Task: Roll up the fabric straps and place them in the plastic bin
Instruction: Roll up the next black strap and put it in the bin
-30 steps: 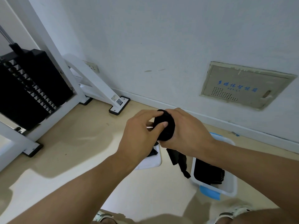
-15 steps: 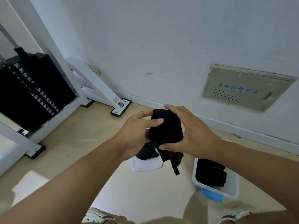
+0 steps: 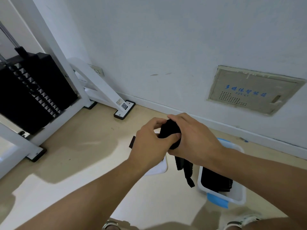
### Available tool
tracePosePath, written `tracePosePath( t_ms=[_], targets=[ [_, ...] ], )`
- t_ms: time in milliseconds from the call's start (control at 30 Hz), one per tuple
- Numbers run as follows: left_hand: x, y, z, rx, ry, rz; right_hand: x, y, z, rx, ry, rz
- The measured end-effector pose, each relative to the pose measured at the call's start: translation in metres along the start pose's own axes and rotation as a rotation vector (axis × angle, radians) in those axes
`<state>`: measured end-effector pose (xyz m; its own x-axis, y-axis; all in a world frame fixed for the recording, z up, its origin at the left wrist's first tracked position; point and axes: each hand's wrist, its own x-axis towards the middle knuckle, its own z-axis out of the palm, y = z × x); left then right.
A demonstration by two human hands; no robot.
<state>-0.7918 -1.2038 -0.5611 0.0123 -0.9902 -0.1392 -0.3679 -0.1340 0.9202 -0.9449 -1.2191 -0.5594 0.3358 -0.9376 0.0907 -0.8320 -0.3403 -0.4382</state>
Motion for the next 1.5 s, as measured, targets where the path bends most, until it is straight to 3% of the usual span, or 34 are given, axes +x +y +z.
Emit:
tracePosePath(
  t_ms=[300, 533, 867, 1200, 1400, 1500],
  targets=[
    [-0.004, 0.003, 0.005, -0.015, 0.026, -0.098, -0.008, -0.015, 0.018, -0.116, 0.021, -0.044],
    [-0.002, 0.014, -0.001, -0.124, 0.033, -0.136, -0.010, -0.013, 0.014, 0.082, 0.088, -0.061],
    [0.003, 0.014, -0.011, -0.715, -0.229, -0.342, -0.011, -0.005, 0.010, 0.370, 0.249, -0.050],
    [0.010, 0.008, -0.011, -0.293, -0.205, -0.184, -0.006, 0.008, 0.017, 0.195, 0.150, -0.180],
    [0.011, 0.014, -0.013, -0.343, -0.244, -0.210, -0.009, 0.012, 0.018, 0.270, 0.127, -0.166],
    [0.009, 0.019, -0.014, -0.413, -0.294, -0.242, -0.011, 0.008, 0.017, 0.265, 0.202, -0.167]
  ],
)
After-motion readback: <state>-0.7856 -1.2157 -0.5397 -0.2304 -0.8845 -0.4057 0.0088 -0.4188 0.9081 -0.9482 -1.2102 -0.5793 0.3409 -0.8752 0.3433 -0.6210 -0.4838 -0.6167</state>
